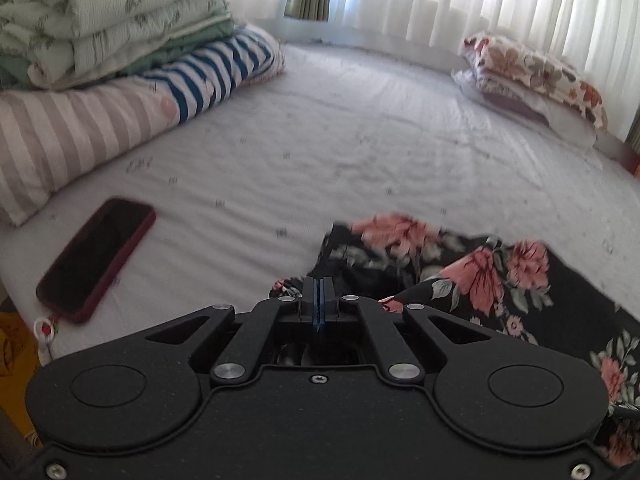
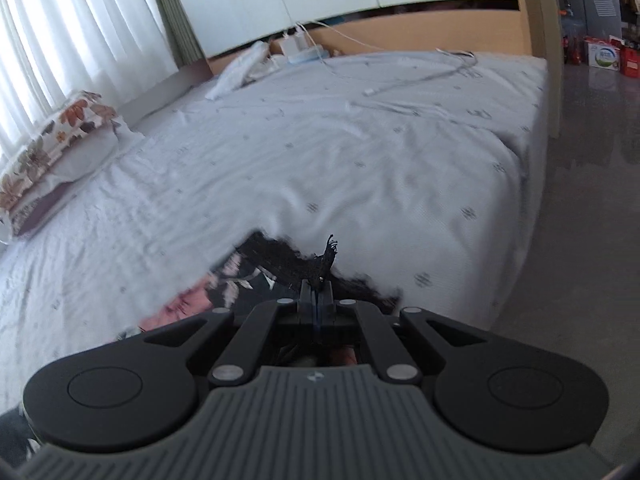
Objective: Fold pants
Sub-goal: 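Lay the lace hem down with the right gripper and open it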
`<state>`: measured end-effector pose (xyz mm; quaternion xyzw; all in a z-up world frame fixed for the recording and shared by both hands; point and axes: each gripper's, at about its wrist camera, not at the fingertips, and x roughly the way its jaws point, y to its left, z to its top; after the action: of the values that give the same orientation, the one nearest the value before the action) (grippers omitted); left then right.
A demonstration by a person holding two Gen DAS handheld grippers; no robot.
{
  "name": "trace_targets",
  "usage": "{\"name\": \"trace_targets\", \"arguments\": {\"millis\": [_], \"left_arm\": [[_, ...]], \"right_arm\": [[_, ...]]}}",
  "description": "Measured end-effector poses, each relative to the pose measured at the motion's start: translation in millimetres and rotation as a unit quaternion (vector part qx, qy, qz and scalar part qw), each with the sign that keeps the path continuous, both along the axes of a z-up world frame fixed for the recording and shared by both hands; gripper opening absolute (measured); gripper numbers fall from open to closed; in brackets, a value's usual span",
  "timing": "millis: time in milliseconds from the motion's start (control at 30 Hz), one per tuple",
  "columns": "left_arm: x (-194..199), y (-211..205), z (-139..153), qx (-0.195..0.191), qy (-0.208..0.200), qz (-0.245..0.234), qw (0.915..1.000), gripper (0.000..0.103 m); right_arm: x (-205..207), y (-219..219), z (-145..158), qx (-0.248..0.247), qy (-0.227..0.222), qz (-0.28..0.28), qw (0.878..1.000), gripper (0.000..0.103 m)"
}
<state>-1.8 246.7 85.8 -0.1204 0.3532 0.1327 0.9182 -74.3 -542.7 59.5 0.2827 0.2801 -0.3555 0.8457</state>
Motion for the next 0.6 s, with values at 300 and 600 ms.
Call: {"name": "trace_targets", "arguments": {"millis": [300, 600], "left_arm": [[-9.9, -5.4, -41.6, 0.042, 0.048, -0.006, 0.998, 0.002], [-9.9, -3.8, -55.3, 0.03, 0.068, -0.025, 0.9969, 0.016]], "right_arm": [[-13.2, -10.3, -33.7, 0.026, 0.034, -0.033, 0.999, 0.002], [-11.2, -5.2, -35.0, 0.006, 0.048, -0.029, 0.998, 0.008]]}}
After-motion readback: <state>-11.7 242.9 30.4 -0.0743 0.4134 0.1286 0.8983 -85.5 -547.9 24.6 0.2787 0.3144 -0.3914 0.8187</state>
